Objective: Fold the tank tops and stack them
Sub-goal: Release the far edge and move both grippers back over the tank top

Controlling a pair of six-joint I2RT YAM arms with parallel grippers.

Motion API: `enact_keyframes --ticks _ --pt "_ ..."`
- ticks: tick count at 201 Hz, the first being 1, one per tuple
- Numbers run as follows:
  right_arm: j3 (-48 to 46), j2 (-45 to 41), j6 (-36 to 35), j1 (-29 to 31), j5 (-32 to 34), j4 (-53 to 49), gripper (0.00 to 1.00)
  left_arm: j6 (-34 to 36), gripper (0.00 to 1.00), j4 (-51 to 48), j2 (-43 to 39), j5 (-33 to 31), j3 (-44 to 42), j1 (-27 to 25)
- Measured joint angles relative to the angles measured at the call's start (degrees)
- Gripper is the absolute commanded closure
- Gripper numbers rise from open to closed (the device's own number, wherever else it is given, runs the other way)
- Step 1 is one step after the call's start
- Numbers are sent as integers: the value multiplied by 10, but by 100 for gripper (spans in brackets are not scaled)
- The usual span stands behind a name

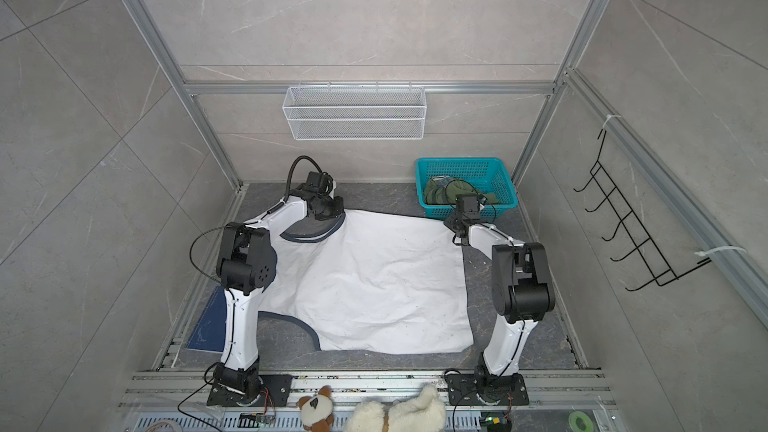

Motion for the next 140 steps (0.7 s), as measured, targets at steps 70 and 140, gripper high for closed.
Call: enact_keyframes --ticks 70,140 --pt "28 -5 -40 0 -10 -19 38 15 37 -108 68 -25 87 -9" --pt "-69 -182 -79 52 -35 -99 32 -28 26 -120 -174 -89 -123 -62"
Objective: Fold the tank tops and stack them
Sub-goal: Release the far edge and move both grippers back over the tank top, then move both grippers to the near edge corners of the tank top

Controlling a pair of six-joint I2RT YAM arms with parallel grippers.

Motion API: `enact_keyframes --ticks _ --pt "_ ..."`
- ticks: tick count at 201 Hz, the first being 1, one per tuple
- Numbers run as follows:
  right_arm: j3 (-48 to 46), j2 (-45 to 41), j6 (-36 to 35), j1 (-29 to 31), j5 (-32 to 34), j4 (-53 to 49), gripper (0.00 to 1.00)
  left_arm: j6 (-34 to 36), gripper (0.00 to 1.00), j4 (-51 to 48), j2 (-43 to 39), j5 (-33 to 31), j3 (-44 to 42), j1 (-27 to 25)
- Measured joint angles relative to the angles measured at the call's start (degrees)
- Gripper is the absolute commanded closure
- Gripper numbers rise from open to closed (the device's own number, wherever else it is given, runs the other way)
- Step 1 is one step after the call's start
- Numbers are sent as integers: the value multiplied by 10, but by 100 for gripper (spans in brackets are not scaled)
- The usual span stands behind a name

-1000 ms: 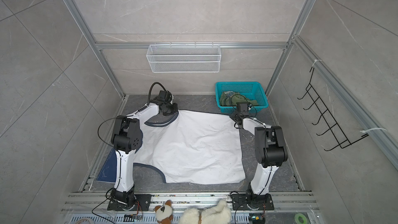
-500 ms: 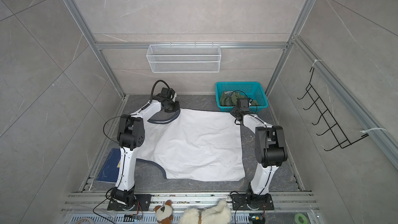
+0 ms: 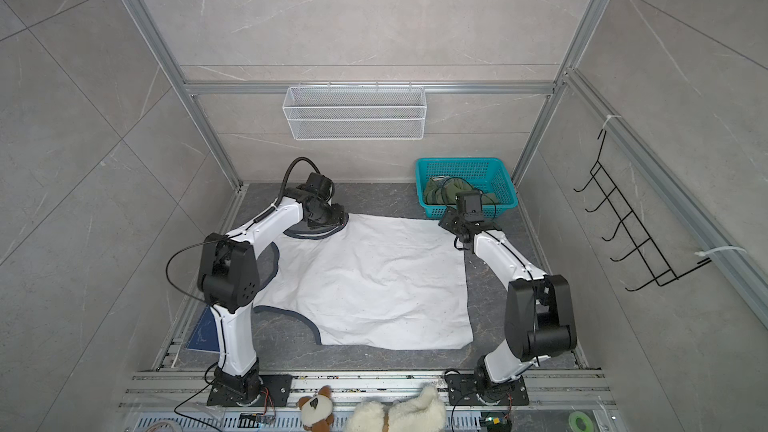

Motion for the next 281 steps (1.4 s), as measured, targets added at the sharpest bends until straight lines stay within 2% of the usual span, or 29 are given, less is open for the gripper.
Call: enact_keyframes --ticks 20,44,70,107,130,168,211,232,245,265,281 --pt "-52 -32 0 11 -29 -19 32 -23 26 37 -41 5 -62 -30" --pt "-98 -36 3 9 -66 -38 32 -46 26 83 -37 15 -139 -52" --pt "-124 -30 11 8 -98 -47 32 -68 25 107 -15 15 -195 -46" --pt "-129 5 24 -6 -101 -48 31 -109 25 179 -27 19 -250 -15" --pt "-122 54 29 -21 -100 -48 32 -116 25 208 -27 28 -256 11" --pt "-57 115 38 -23 -85 -29 32 -117 24 228 -9 37 -240 48" --pt "-44 122 36 -23 -63 -25 30 -97 19 203 13 30 -197 69" --pt "-44 89 28 -24 -57 -54 30 -87 13 158 -5 12 -194 69" --pt "-45 41 21 -23 -57 -75 29 -85 11 119 -39 -9 -196 60" --pt "-57 -57 13 -16 -58 -97 29 -90 11 83 -133 -35 -222 26" --pt "-83 -137 11 -10 -64 -120 29 -109 12 65 -234 -56 -276 -25"
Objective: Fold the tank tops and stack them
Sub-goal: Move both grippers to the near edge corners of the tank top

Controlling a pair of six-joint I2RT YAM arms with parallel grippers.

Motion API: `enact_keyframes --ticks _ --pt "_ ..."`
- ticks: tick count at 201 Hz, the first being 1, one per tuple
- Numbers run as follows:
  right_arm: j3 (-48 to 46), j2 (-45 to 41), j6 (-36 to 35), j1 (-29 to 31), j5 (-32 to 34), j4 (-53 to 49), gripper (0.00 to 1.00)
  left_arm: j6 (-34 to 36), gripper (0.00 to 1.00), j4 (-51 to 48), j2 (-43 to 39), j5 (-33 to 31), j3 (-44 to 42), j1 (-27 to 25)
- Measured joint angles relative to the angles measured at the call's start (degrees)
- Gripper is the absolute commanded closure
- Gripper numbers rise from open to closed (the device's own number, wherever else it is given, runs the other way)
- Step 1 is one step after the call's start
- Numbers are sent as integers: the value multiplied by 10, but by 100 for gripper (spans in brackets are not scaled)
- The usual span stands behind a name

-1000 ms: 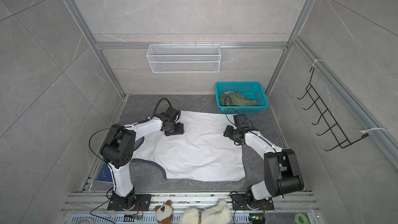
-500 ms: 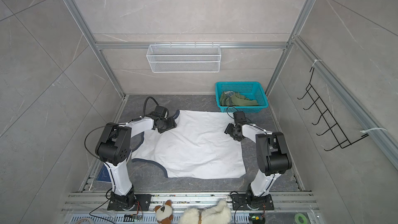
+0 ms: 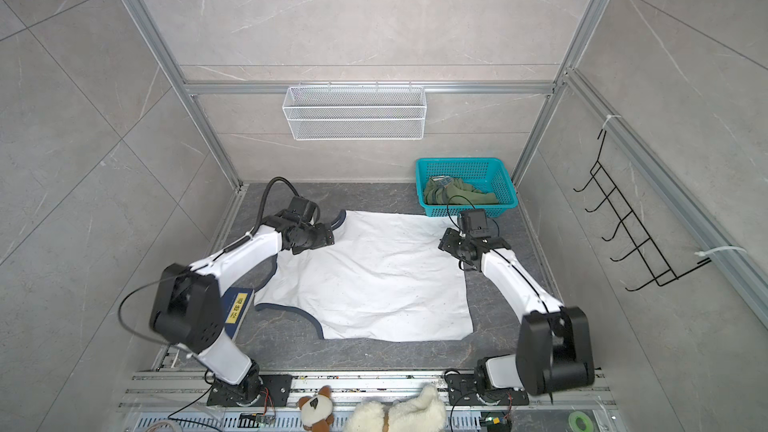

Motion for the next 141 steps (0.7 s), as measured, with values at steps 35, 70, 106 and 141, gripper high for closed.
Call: enact_keyframes --ticks 35,70,106,141 --pt "-88 -143 8 0 -7 -91 29 -94 15 -59 -180 -31 -170 -126" --pt "-161 -233 62 0 -7 -169 29 -207 21 -111 -257 -43 -288 -213" --pt "-208 -265 110 0 3 -221 30 -269 24 -110 -263 -41 -313 -255" --pt "-221 -311 127 0 16 -262 29 -306 28 -89 -237 -27 -323 -296"
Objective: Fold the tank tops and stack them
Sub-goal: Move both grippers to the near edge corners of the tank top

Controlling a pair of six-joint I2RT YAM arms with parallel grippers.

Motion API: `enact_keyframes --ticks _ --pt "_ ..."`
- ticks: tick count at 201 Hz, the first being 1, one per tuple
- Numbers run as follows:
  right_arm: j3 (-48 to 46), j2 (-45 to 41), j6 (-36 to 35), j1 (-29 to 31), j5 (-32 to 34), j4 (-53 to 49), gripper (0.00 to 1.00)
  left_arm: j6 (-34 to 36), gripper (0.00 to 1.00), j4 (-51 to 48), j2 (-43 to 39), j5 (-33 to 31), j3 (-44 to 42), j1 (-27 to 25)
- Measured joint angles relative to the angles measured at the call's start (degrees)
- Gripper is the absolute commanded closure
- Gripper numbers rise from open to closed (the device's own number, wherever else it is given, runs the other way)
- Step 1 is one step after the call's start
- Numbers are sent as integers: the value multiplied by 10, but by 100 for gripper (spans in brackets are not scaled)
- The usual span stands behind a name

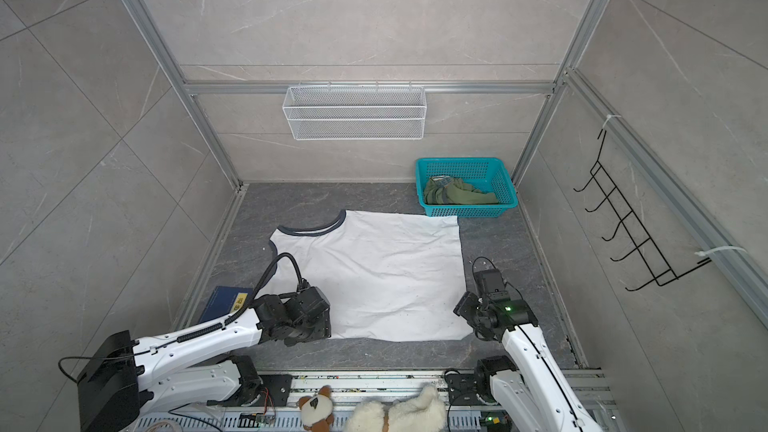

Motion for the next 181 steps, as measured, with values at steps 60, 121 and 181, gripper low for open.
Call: enact_keyframes --ticks 60,121,181 --pt "-28 0 4 4 -18 -18 29 -12 40 85 53 33 -28 -8" --pt "-45 35 -6 17 -68 -6 49 -11 59 135 73 45 -24 -14" --pt "-32 8 -16 26 -65 -13 68 -5 79 116 74 44 -5 -17"
